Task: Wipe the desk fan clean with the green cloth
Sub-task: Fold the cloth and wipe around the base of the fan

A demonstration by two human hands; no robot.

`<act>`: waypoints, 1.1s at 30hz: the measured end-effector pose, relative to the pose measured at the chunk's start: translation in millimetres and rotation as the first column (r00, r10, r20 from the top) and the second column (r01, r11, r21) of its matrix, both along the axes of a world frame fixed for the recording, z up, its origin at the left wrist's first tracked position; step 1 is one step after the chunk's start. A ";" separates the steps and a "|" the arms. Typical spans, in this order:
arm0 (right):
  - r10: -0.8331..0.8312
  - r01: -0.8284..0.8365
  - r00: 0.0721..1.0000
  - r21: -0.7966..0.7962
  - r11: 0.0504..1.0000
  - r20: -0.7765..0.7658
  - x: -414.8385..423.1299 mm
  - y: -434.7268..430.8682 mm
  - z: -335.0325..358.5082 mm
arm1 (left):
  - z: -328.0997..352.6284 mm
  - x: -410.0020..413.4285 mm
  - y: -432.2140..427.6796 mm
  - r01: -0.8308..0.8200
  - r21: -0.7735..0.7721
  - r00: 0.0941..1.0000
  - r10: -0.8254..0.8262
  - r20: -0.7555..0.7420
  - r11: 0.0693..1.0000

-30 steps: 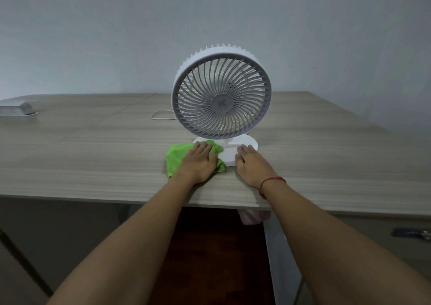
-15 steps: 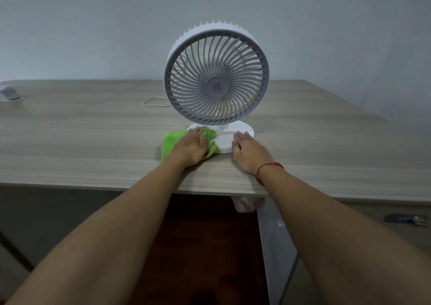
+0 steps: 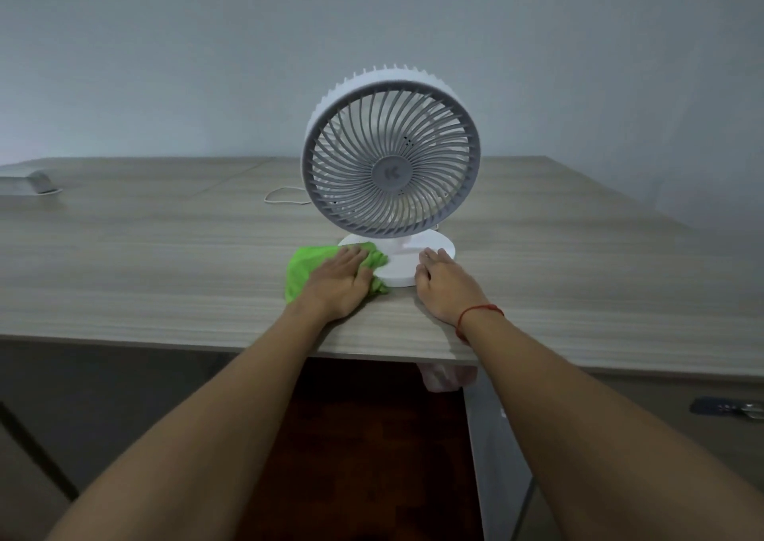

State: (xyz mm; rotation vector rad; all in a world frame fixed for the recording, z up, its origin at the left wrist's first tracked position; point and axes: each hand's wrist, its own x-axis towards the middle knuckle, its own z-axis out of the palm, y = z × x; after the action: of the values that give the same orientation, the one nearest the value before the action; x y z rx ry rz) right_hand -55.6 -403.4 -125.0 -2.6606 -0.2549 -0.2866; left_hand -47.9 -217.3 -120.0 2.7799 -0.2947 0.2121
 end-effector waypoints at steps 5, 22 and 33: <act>0.003 -0.003 1.000 -0.013 1.000 0.004 -0.1 1.4 1.9 | -2.2 -20.7 -13.7 0.138 0.015 0.990 -0.138 0.019 0.990; -0.001 0.000 1.000 0.023 1.000 0.019 2.0 -1.1 0.3 | 15.4 63.3 -5.6 -0.048 -0.057 0.987 0.038 -0.154 0.997; 0.017 -0.018 1.000 0.028 0.999 0.021 0.9 -0.1 1.7 | 14.4 56.5 -14.2 0.039 0.017 0.998 -0.038 -0.042 0.999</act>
State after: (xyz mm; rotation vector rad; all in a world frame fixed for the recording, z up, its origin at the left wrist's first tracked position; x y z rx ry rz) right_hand -54.6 -403.5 -123.2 -2.6272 -0.2785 -0.3106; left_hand 8.6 -231.5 -105.6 2.7900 -0.3405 0.1422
